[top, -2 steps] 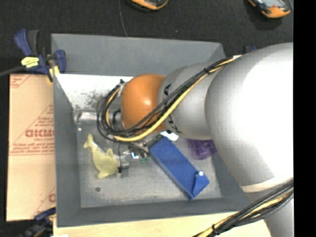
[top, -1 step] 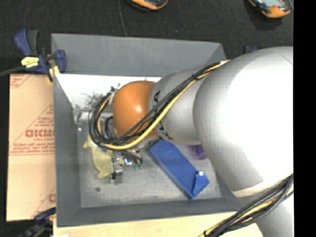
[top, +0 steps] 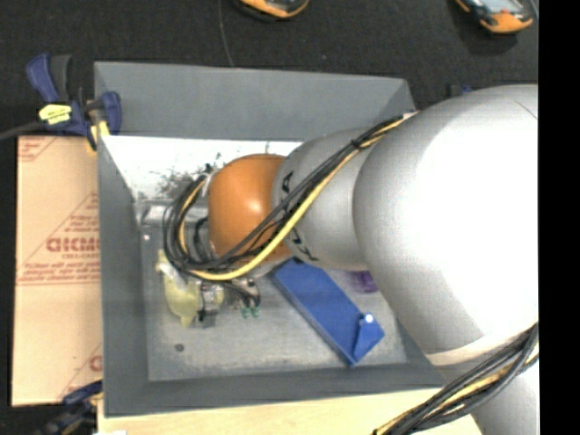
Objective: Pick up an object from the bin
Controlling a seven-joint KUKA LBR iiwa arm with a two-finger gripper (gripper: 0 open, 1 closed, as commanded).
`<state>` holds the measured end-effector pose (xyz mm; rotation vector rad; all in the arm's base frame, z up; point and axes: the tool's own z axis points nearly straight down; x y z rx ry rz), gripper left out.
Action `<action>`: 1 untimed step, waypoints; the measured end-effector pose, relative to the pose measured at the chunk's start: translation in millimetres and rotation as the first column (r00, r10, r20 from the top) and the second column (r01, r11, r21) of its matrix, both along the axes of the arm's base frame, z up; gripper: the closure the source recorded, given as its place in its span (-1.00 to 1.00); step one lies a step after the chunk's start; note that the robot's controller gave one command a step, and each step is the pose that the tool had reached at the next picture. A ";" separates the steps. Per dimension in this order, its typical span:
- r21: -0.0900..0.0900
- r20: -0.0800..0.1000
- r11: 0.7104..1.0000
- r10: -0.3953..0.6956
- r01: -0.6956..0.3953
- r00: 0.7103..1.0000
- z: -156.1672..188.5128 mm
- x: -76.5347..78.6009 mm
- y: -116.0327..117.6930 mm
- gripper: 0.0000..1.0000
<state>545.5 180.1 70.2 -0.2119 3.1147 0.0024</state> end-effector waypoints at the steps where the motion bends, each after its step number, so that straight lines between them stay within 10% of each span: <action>1: 0.000 0.000 1.000 0.000 0.000 1.000 0.0 0.0 0.1 1.00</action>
Offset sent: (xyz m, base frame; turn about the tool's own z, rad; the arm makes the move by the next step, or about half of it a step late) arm -0.0332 -0.0308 0.1314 -0.0953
